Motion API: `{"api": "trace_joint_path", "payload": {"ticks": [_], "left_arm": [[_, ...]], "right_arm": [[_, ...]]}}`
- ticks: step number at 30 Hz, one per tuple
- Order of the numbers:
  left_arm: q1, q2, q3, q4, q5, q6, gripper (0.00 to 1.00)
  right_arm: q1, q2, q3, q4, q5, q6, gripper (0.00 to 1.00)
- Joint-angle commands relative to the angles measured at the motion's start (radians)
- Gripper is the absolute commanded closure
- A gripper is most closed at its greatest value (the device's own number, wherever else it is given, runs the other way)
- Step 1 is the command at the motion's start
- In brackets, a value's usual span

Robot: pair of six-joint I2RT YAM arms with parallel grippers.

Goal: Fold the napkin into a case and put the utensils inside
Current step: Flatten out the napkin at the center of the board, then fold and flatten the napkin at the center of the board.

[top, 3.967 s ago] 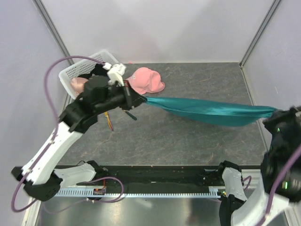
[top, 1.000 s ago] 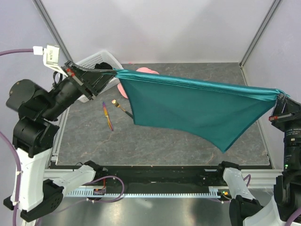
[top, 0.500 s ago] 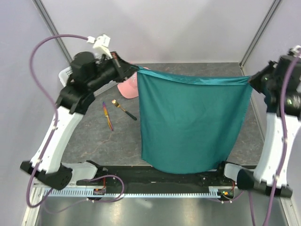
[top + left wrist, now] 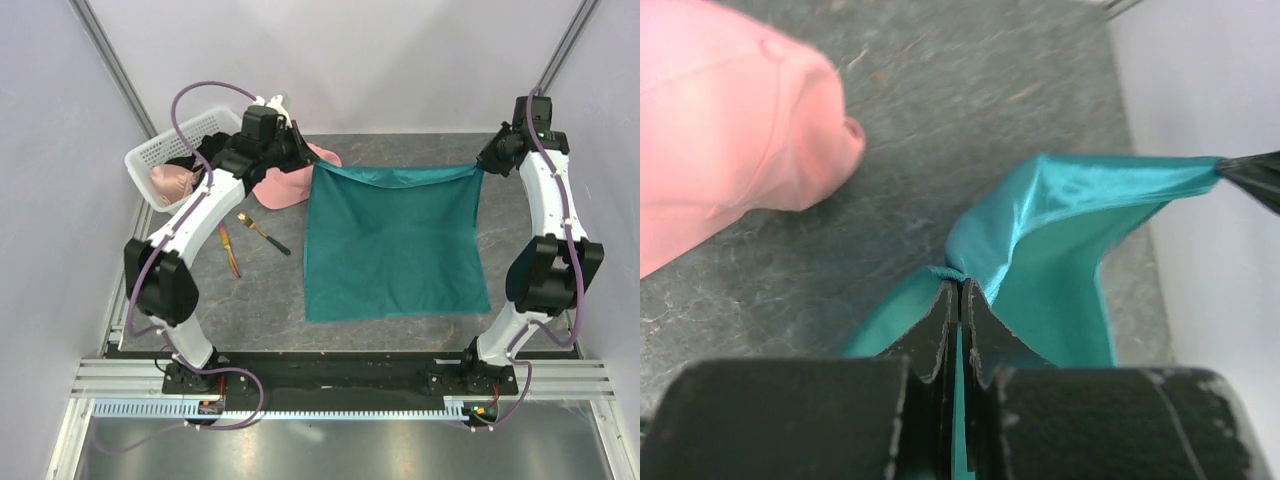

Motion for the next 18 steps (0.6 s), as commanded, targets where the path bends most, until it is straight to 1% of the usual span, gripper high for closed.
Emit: {"api": "trace_joint_path", "payload": {"ticks": [1,4,9,14,17,18], "left_arm": [[0.009,0.075,-0.032,0.116,0.008,-0.007,0.98],[0.017,0.095,-0.034,0.113,0.017,-0.004,0.98],[0.018,0.080,-0.067,0.082,0.072,-0.008,0.98],[0.017,-0.021,-0.218,0.055,0.118,-0.016,0.98],[0.015,-0.087,-0.308,0.032,0.144,-0.011,0.98],[0.017,-0.101,-0.331,0.028,0.152,-0.011,0.98]], "right_arm": [[-0.005,0.052,-0.003,0.102,0.005,-0.019,1.00],[-0.005,0.074,-0.002,0.102,0.006,-0.027,1.00],[-0.006,0.043,-0.043,0.052,0.006,-0.035,1.00],[-0.019,-0.033,-0.097,-0.046,0.029,-0.059,1.00],[-0.026,-0.086,-0.155,-0.127,0.049,-0.079,1.00],[-0.028,-0.098,-0.193,-0.140,0.083,-0.085,1.00]]}}
